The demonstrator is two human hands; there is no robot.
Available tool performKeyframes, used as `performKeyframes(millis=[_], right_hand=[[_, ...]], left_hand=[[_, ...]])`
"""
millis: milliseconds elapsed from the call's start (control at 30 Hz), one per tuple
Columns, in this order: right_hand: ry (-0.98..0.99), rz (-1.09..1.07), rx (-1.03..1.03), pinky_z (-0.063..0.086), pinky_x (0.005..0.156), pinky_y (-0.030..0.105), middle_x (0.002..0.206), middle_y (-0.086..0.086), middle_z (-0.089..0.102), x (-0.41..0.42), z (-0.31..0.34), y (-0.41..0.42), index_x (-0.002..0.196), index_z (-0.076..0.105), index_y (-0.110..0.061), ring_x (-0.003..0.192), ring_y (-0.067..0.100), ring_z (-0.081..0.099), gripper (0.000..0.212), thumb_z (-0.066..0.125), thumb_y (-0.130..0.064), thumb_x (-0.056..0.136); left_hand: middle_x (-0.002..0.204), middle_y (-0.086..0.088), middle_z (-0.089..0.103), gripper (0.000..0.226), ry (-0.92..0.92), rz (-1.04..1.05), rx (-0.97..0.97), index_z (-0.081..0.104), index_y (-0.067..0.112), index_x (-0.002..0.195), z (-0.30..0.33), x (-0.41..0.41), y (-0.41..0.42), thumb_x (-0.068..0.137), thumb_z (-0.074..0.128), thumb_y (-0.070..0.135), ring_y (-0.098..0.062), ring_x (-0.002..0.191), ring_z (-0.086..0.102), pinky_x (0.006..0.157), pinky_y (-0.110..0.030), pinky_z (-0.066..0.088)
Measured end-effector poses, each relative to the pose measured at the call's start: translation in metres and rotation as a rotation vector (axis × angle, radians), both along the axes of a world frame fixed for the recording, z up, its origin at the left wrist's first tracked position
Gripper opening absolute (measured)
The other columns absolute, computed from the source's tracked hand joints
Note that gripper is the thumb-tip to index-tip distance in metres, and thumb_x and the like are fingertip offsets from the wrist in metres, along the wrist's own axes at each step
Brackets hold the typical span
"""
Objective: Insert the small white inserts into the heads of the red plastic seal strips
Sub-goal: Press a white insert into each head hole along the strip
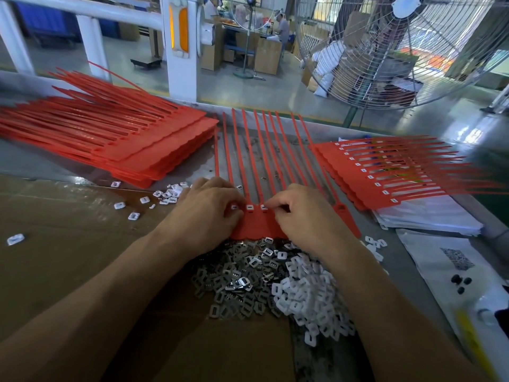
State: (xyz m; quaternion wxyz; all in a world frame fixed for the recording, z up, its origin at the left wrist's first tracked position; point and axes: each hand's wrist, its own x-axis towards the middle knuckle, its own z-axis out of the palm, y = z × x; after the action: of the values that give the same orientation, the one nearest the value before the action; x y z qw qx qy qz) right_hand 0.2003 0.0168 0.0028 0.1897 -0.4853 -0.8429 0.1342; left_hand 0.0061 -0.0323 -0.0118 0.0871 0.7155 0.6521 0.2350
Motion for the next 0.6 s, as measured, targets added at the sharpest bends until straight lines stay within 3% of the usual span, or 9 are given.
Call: performKeyframes(millis=[67,133,267,467,600], right_hand=[[-0.088,0.017,0.046,0.041,0.075,0.009,0.109,0.001,0.068,-0.003,0.002,-0.003,0.117,0.078,-0.019,0.089,0.008,0.06,0.03,0.056,-0.009,0.1],[-0.24,0.019,0.105,0.043,0.074,0.028,0.101,-0.003,0.056,-0.008,0.004,-0.006,0.117,0.077,-0.023,0.088,0.017,0.056,0.03,0.055,-0.013,0.099],[-0.439,0.024,0.165,0.034,0.065,0.03,0.099,-0.004,0.049,-0.016,0.011,-0.011,0.116,0.073,-0.025,0.08,0.019,0.049,0.028,0.055,-0.015,0.097],[-0.328,0.081,0.088,0.05,0.082,0.035,0.109,-0.004,0.057,-0.006,0.016,-0.006,0.118,0.073,-0.027,0.1,0.019,0.061,0.028,0.054,-0.017,0.1],[-0.233,0.128,0.025,0.047,0.089,0.029,0.108,-0.012,0.057,0.009,0.009,-0.005,0.13,0.069,-0.029,0.102,0.011,0.059,0.032,0.058,-0.02,0.102]], left_hand=[[0.135,0.011,0.053,0.028,-0.003,0.0,0.0,0.066,0.038,0.122,-0.001,0.0,0.001,0.096,0.057,0.038,-0.017,0.126,0.042,0.111,-0.046,0.034],[0.135,0.01,0.053,0.028,-0.005,0.002,-0.004,0.067,0.038,0.123,-0.001,0.0,0.001,0.096,0.057,0.038,-0.018,0.126,0.042,0.111,-0.045,0.034],[0.136,0.01,0.052,0.029,-0.009,0.0,-0.01,0.066,0.039,0.124,-0.002,0.0,0.001,0.096,0.057,0.038,-0.018,0.128,0.041,0.112,-0.046,0.033],[0.136,0.01,0.052,0.029,0.0,0.007,-0.013,0.066,0.039,0.123,0.0,0.0,0.0,0.096,0.057,0.039,-0.018,0.128,0.041,0.112,-0.045,0.033],[0.136,0.012,0.052,0.028,-0.012,0.011,-0.009,0.066,0.04,0.122,-0.002,0.0,0.001,0.096,0.057,0.04,-0.017,0.128,0.041,0.112,-0.043,0.032]])
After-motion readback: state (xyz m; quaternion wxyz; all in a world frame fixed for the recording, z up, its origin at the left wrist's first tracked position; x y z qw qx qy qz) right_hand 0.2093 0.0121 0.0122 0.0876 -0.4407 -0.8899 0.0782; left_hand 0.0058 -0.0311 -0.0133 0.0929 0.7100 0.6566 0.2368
